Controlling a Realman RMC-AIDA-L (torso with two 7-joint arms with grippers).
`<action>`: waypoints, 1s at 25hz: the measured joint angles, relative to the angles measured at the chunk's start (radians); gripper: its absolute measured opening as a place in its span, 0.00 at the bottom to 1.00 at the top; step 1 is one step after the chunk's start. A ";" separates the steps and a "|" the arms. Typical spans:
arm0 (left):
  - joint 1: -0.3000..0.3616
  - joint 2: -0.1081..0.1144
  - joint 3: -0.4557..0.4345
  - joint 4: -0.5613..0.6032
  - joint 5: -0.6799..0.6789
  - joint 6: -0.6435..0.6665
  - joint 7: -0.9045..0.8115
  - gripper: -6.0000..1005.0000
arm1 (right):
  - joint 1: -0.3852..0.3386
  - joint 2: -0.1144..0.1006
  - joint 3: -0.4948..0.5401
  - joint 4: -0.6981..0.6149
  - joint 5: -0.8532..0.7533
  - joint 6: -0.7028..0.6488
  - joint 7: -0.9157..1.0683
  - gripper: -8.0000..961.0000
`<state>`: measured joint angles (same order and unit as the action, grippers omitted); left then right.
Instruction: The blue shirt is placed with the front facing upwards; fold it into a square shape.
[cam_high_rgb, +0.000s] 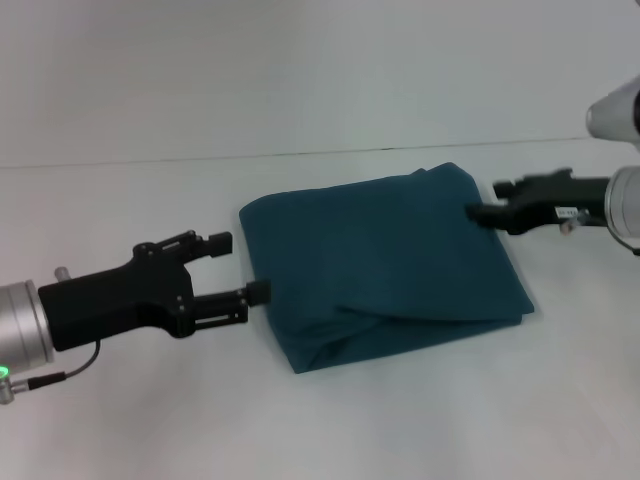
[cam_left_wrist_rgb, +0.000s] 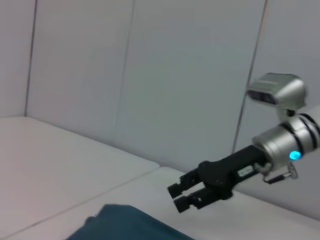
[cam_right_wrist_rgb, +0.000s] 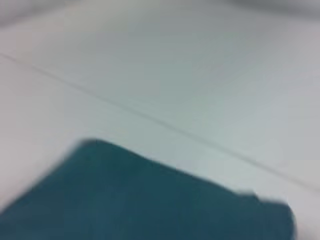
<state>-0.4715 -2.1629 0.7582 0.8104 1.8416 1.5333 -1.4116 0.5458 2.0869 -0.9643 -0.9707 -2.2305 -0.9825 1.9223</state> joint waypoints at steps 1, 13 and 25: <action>0.000 0.000 0.000 -0.003 -0.009 -0.008 0.000 0.87 | -0.004 0.000 0.008 0.006 0.048 -0.011 -0.066 0.67; 0.001 0.001 -0.025 -0.065 -0.103 -0.137 -0.067 0.87 | -0.111 -0.008 0.105 0.109 0.312 -0.269 -0.679 0.89; -0.050 0.006 0.031 -0.086 -0.075 -0.290 -0.498 0.87 | -0.174 -0.023 0.254 0.089 0.312 -0.453 -0.745 0.98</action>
<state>-0.5217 -2.1573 0.7895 0.7240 1.7664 1.2430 -1.9096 0.3717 2.0635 -0.7103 -0.8821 -1.9186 -1.4357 1.1772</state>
